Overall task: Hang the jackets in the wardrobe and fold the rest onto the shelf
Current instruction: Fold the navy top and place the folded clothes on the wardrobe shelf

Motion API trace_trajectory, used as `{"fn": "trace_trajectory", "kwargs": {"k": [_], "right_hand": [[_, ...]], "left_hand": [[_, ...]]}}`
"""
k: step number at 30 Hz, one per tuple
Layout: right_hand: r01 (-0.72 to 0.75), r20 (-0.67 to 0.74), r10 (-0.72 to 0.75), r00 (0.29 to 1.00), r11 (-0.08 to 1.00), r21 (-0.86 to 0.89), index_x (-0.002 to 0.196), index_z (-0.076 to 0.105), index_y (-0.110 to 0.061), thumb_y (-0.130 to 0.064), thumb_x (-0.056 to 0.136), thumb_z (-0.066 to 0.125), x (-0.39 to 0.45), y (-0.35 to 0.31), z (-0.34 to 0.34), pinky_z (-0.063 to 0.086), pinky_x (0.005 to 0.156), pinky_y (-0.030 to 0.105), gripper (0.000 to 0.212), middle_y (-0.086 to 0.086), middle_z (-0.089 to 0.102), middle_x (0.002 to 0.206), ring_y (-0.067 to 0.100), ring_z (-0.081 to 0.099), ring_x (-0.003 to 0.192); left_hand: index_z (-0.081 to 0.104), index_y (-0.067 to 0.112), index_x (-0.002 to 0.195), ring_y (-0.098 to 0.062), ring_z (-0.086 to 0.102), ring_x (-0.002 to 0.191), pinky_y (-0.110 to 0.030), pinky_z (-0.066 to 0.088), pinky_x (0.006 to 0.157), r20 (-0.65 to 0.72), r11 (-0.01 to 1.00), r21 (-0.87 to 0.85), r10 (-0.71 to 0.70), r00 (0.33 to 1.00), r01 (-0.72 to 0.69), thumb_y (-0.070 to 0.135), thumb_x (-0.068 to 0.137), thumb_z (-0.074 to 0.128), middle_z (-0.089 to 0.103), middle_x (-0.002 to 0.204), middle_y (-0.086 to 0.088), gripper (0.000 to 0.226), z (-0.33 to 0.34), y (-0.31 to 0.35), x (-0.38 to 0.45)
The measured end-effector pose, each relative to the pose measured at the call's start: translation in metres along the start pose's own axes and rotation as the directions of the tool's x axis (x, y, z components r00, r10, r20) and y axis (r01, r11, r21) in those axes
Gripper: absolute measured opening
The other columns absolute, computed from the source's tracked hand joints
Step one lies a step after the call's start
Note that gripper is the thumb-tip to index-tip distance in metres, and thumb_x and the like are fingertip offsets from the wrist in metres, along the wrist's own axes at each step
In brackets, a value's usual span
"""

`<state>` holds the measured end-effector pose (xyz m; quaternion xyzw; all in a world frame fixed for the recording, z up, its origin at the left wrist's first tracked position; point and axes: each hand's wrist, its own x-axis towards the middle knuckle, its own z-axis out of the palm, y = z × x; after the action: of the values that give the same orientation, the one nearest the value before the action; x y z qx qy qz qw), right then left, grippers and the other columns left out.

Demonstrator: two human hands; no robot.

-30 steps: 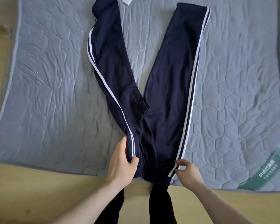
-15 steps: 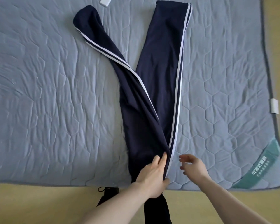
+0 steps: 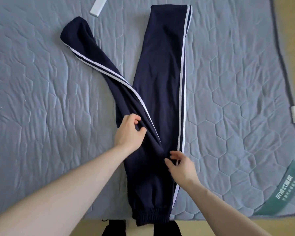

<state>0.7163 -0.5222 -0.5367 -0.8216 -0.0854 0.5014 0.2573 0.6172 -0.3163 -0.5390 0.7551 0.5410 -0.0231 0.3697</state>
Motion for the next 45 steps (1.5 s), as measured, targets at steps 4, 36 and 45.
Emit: {"fn": "trace_trajectory", "kwargs": {"k": [4,36,45], "right_hand": [[-0.036,0.04,0.038,0.998,0.999,-0.034,0.146,0.052,-0.023,-0.044,0.093,0.073,0.023,-0.011,0.02,0.055,0.098,0.032,0.061,-0.007,0.063,0.12,0.014,0.065,0.107],[0.35,-0.29,-0.413,0.863,0.904,-0.245,0.141,0.042,-0.031,-0.046,0.089,0.073,0.13,-0.136,-0.038,0.051,0.08,0.036,0.062,-0.012,0.042,0.139,0.015,0.064,0.095],[0.492,-0.136,-0.597,0.79,0.751,-0.442,0.158,0.036,-0.025,-0.039,0.089,0.078,0.229,-0.259,0.026,0.045,0.088,0.034,0.082,-0.004,0.042,0.153,0.029,0.062,0.119]], "left_hand": [[0.052,0.026,0.13,-0.017,0.059,0.099,-0.031,0.043,0.082,-0.01,0.983,-0.026,-0.181,0.983,0.181,0.051,0.083,0.069,0.057,0.121,0.009,0.056,0.001,0.019,0.061],[0.011,0.012,0.162,-0.04,0.011,0.154,-0.05,0.02,0.123,-0.128,0.863,0.179,-0.456,0.881,0.472,0.074,0.069,0.077,0.003,0.17,-0.011,0.13,-0.03,-0.031,0.167],[-0.054,0.007,0.135,-0.053,-0.021,0.149,-0.068,-0.004,0.119,-0.04,0.723,0.223,-0.664,0.747,0.654,0.062,0.056,0.08,-0.041,0.158,-0.015,0.165,0.026,-0.045,0.227]]}}
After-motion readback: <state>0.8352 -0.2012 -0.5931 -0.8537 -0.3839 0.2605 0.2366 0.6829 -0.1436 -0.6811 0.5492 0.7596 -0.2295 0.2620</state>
